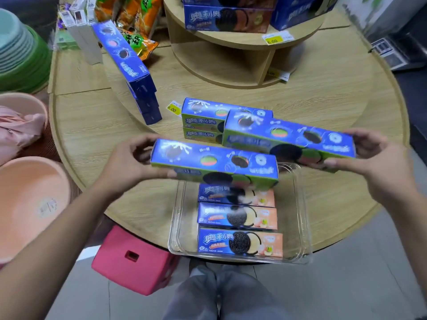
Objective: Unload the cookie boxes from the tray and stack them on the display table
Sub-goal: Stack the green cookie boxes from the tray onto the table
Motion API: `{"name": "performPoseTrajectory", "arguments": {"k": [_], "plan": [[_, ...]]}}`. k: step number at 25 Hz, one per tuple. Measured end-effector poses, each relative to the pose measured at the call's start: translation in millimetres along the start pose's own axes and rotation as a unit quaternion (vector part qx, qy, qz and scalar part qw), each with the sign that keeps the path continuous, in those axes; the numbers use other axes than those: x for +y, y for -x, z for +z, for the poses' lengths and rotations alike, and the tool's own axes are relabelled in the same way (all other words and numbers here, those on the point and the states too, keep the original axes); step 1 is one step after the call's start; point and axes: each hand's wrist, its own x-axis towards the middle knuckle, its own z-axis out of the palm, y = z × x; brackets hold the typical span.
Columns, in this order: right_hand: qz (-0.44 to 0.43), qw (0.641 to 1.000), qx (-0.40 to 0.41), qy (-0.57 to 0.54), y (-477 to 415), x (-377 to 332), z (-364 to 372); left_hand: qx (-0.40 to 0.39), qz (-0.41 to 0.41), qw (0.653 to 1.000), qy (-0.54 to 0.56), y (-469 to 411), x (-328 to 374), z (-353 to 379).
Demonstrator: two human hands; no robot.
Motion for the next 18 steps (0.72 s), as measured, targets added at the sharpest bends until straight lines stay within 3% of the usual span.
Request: {"name": "performPoseTrajectory", "arguments": {"k": [8,18], "plan": [[-0.101,0.991,0.079,-0.039,-59.0,-64.4,-8.0,-0.007,0.055,0.998,0.035,-104.3,35.1,6.2],[-0.109,0.993,-0.009,-0.032,-100.6,-69.5,54.4,-0.032,0.067,0.997,0.028,-156.4,20.1,11.3]]}}
